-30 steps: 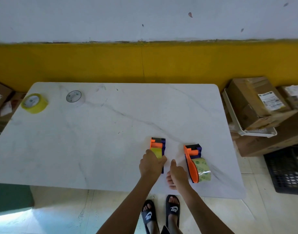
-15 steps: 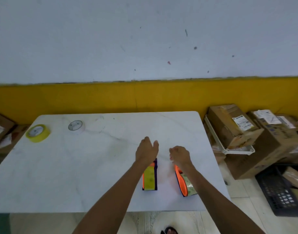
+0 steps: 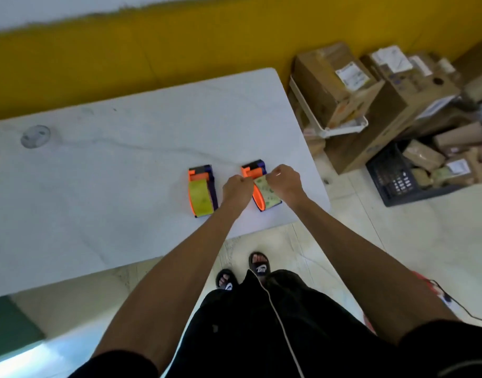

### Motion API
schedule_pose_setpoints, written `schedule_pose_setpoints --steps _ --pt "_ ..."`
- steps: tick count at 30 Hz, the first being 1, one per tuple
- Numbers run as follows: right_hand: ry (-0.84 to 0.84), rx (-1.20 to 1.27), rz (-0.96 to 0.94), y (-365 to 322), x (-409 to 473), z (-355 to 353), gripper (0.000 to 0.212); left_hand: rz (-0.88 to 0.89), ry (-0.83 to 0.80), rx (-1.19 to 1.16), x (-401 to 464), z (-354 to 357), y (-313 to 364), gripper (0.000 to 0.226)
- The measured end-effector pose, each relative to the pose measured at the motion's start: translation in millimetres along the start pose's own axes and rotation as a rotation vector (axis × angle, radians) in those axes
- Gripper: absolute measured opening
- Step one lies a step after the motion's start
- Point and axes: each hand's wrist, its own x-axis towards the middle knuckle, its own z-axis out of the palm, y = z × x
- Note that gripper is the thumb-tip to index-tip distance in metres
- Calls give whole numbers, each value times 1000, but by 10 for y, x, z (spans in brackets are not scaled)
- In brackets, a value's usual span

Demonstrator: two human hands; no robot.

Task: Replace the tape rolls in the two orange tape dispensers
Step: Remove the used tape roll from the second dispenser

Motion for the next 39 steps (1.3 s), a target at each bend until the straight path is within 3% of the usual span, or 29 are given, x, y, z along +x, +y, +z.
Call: schedule_pose_setpoints --steps 4,7,13,16,20,29,32,36,39 --pt "-49 -11 8 161 -2 62 18 -123 -49 -70 -24 210 -108 24" --pt "-56 -2 -7 201 30 98 26 -190 -21 -117 -14 266 -105 16" --pt "-79 -1 -38 218 130 87 27 -189 7 -158 76 226 -129 15" --pt "-63 120 62 265 242 19 31 -157 1 -168 102 191 -147 8" --pt "-84 231 195 280 329 -164 14 -110 -13 -200 138 159 -111 8" --pt "-39 206 137 210 425 -334 16 -74 17 -147 120 120 32 8" --pt "-23 231 90 99 466 -364 17 -68 9 -108 94 145 -24 18" --pt "-54 299 24 -111 547 -388 14 -65 -39 3 42 149 -127 4" --pt "-89 326 -37 -346 594 -391 19 -37 -17 75 44 45 -28 13"
